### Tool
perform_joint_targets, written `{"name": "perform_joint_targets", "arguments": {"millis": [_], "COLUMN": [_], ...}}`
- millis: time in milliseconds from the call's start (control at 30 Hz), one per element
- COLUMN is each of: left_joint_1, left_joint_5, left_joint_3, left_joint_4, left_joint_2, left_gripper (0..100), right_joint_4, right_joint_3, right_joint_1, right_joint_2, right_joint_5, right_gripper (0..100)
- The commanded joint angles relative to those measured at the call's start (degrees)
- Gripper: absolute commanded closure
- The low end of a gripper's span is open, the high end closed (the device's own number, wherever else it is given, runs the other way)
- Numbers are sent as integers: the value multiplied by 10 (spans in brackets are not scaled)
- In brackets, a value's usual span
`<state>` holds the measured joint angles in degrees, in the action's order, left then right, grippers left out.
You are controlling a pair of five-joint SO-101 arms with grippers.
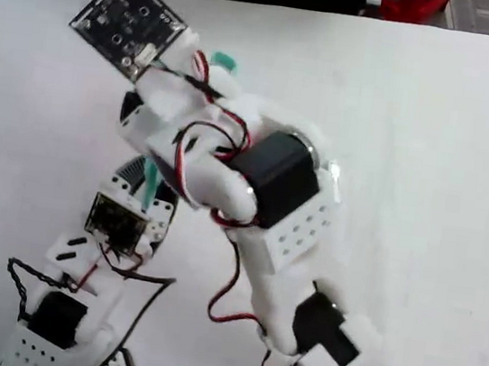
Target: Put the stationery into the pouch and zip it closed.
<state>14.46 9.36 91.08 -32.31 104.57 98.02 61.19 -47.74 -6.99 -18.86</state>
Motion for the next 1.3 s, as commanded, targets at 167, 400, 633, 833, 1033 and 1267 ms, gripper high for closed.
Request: {"name": "perform_joint_targets", "arguments": {"millis": [167,400,633,833,1033,1267], "left_joint_1": [-8,-8,-8,-8,-8,-8], "left_joint_5": [-14,-13,-12,-12,-12,-12], "left_joint_3": [2,2,2,2,3,3], "left_joint_4": [7,7,7,7,7,7], "left_joint_2": [0,0,0,0,0,0], "left_gripper": [976,976,976,976,976,976], "right_joint_4": [-22,-21,-21,-35,-49,-16], "right_joint_3": [-40,-70,-76,-71,-71,-71], "right_joint_1": [132,118,96,98,105,85], "right_joint_2": [33,-31,-20,-80,-108,-102], "right_joint_5": [11,7,7,6,-96,-147], "right_gripper": [890,880,872,872,988,977]}}
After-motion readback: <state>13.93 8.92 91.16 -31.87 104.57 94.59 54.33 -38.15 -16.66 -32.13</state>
